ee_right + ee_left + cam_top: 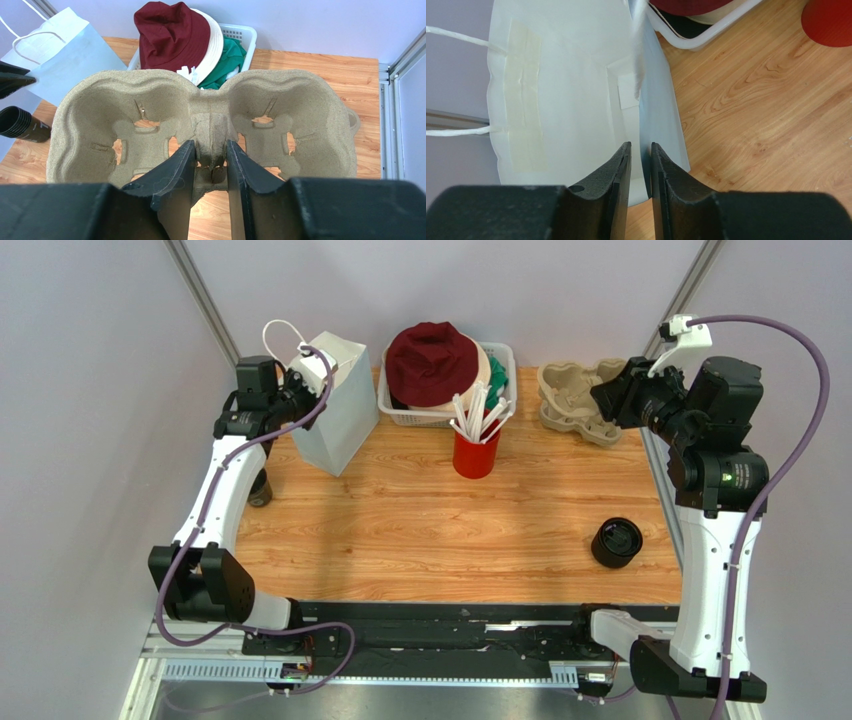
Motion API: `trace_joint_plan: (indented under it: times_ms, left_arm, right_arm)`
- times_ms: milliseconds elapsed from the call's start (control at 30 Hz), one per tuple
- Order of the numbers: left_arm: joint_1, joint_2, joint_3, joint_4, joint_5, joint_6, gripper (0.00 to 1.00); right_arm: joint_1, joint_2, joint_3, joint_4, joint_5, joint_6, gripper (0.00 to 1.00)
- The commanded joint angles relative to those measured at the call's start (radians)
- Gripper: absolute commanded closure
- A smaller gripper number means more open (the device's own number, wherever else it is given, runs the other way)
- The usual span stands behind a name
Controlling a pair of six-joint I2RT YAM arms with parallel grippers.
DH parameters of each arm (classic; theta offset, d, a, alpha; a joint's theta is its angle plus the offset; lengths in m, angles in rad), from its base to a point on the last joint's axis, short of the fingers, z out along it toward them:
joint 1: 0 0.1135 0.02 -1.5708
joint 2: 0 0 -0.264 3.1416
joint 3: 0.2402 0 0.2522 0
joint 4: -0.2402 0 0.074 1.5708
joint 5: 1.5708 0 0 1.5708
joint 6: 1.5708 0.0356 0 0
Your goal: Pack the takeout coffee
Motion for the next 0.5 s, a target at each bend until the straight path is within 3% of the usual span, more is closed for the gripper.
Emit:
trace_joint_plan:
  times_ms: [0,167,467]
  left_arm:
    - [-0.012,-0.032,0.001,0.037,0.018,0.012,0.74]
    - [-0.057,-0.074,-0.016,0.015,0.014,0.009,0.84]
    - [-0.179,-0.225,-0.057,-0.089,0.018,-0.033,0.88]
  right_arm:
    - [0.005,0.002,0.021,0.021,-0.034,0.002,0.68]
    - [0.011,0.015,0.044,0.009,-0.042,0.0,0.68]
    - [0.039,0.048,0.123,-0.017,-0.051,0.002,0.67]
